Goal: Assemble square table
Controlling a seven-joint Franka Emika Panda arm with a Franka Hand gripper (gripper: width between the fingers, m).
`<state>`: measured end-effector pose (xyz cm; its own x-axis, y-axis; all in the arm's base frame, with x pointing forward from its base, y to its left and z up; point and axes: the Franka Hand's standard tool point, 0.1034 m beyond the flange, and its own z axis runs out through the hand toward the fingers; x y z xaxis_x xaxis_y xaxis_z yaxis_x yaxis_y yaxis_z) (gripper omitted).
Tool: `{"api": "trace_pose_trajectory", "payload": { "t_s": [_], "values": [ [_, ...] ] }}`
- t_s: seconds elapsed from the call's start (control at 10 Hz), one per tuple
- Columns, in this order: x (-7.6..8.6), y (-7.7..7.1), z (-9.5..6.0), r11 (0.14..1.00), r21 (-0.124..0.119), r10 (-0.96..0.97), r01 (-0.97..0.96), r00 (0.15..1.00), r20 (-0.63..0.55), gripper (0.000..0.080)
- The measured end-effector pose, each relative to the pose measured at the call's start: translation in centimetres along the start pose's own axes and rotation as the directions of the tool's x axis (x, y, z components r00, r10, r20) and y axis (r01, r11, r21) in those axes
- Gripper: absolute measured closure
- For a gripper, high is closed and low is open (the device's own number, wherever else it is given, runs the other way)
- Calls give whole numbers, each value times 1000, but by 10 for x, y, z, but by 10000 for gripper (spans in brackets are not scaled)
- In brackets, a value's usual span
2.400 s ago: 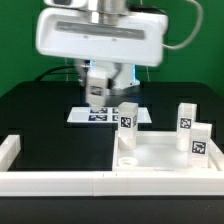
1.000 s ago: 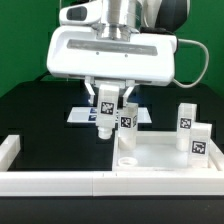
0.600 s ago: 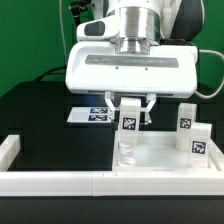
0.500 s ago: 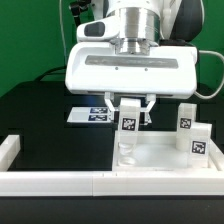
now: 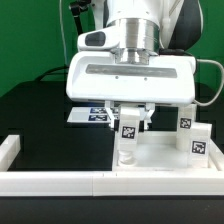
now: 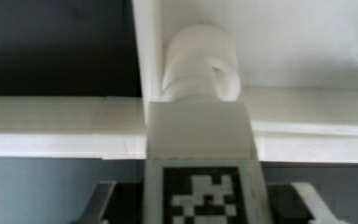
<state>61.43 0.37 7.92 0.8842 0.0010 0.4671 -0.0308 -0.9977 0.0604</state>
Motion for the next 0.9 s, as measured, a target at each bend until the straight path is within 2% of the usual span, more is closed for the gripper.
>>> {"api": "trace_pose_trajectory", "payload": {
  "t_s": [0.6,0.7,0.8,0.9],
  "values": [
    [-7,0,14,1000,-9,-11,11,1000,-7,515],
    [-7,-1,14,1000,-9,-12,12,1000,-7,438],
    [-7,-1,14,1000,-9,-14,13,1000,-6,438],
    [-7,-1,14,1000,-9,-15,15,1000,-6,302]
  ]
}}
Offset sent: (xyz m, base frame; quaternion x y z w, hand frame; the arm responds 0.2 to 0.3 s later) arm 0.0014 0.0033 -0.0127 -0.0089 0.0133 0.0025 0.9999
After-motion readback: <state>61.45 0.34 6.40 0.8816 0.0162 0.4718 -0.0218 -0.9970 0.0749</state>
